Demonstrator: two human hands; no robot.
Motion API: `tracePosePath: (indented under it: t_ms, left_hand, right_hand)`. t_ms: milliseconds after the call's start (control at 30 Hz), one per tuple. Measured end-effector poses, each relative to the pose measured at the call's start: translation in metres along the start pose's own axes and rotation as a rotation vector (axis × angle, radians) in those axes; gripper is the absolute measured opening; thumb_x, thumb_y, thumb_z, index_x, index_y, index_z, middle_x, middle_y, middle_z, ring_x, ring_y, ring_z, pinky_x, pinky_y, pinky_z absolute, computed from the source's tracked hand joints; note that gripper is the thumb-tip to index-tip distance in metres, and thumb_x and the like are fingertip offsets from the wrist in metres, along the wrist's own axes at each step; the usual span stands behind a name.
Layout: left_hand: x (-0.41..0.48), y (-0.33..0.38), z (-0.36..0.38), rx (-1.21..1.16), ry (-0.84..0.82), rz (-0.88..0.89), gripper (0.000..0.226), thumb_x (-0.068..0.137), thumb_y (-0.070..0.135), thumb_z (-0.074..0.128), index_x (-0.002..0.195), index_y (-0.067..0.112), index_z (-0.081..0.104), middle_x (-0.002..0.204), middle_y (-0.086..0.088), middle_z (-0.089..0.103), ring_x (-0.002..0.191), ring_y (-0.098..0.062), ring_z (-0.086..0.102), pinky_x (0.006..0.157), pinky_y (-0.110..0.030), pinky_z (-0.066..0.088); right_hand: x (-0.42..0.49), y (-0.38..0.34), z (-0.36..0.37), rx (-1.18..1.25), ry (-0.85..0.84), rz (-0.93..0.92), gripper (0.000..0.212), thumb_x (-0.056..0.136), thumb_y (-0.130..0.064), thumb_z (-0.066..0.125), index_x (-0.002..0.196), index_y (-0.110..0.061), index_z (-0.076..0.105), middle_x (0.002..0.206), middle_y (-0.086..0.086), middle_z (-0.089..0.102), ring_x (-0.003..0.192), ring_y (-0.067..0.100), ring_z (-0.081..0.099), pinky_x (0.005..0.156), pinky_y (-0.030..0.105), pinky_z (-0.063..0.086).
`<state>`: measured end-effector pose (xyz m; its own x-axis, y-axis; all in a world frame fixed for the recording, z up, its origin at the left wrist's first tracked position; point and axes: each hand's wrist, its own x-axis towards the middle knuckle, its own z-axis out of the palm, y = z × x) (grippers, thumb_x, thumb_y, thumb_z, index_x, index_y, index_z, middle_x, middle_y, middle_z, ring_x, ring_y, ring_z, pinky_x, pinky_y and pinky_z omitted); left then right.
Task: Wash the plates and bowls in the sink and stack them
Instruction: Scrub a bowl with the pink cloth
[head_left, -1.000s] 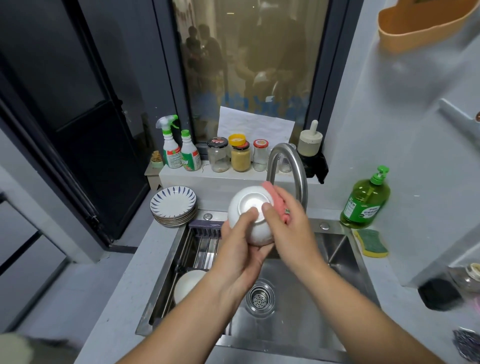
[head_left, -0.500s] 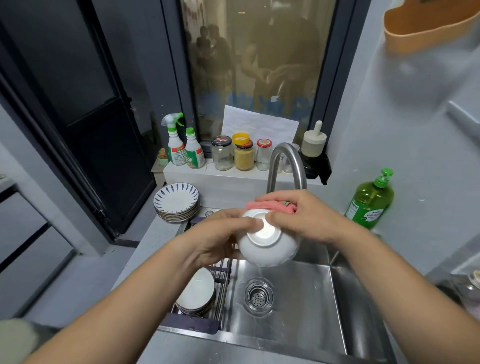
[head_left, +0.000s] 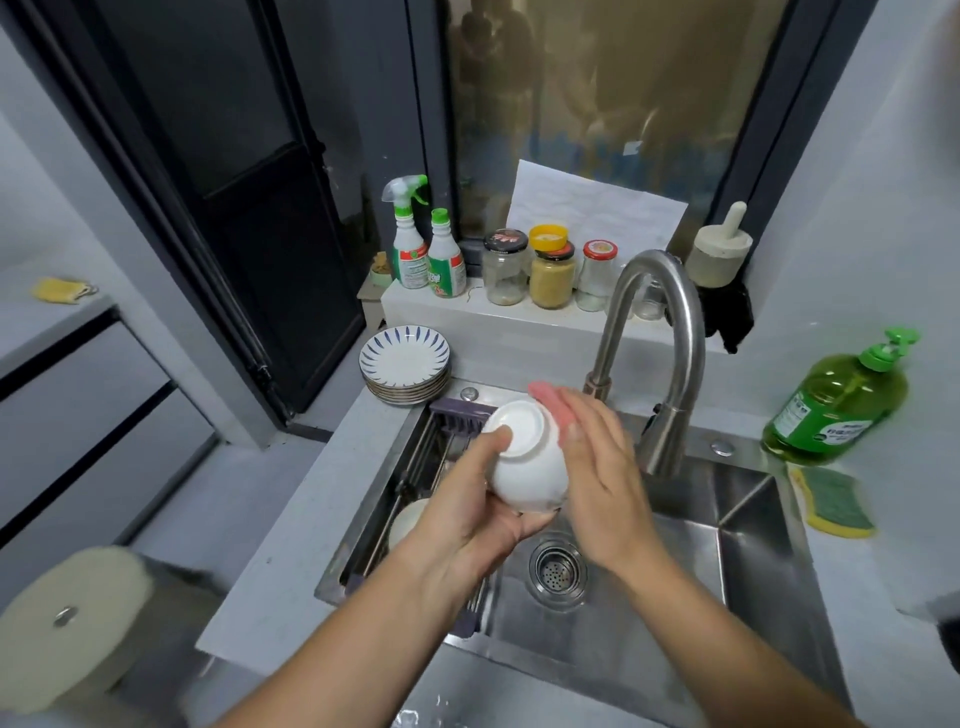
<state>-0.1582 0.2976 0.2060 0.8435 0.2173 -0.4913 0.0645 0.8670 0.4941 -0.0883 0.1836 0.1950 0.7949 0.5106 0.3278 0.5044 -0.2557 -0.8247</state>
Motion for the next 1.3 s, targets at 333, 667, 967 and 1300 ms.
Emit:
tracePosePath:
  t_ms: [333, 667, 967, 1300]
  left_hand:
    - [0.054, 0.052, -0.086, 0.249, 0.025, 0.095, 0.044, 0.095, 0.009, 0.065, 0.137, 0.006, 0.049, 0.119, -0.019, 0.073, 0.107, -0.037, 0.072, 0.099, -0.064, 0.052]
    - [0.137, 0.11, -0.132, 0.759, -0.213, -0.059, 0.077, 0.067, 0.024, 0.091, 0.129, 0.046, 0.052, 0.131, -0.007, 0.061, 0.116, -0.031, 0.067, 0.084, -0.042, 0.062]
    - [0.243, 0.134, -0.131, 0.911, -0.211, -0.003, 0.056, 0.079, 0.012, 0.088, 0.12, 0.024, 0.051, 0.114, -0.004, 0.071, 0.091, -0.002, 0.071, 0.074, -0.017, 0.055]
    - [0.329, 0.125, -0.128, 1.088, -0.299, 0.16, 0.091, 0.067, 0.001, 0.093, 0.14, 0.024, 0.044, 0.123, 0.011, 0.066, 0.105, 0.002, 0.066, 0.088, -0.017, 0.055]
  right_hand:
    - [0.027, -0.007, 0.09, 0.679, -0.029, 0.589, 0.033, 0.105, -0.042, 0.043, 0.136, -0.048, 0.053, 0.144, -0.012, 0.056, 0.127, 0.008, 0.058, 0.107, 0.041, 0.047]
    - [0.097, 0.045, 0.121, 0.769, 0.059, 0.988, 0.048, 0.1, -0.055, 0.039, 0.104, -0.026, 0.077, 0.102, 0.019, 0.072, 0.091, 0.034, 0.066, 0.08, 0.048, 0.056]
    - [0.154, 0.114, 0.154, 0.628, 0.161, 0.898, 0.026, 0.105, -0.025, 0.042, 0.108, -0.01, 0.063, 0.047, 0.004, 0.042, 0.036, 0.015, 0.037, 0.047, 0.028, 0.023]
    - [0.211, 0.168, 0.152, 0.505, 0.304, 0.936, 0.033, 0.089, -0.014, 0.07, 0.12, -0.021, 0.063, 0.079, -0.001, 0.07, 0.042, 0.01, 0.046, 0.037, 0.019, 0.033]
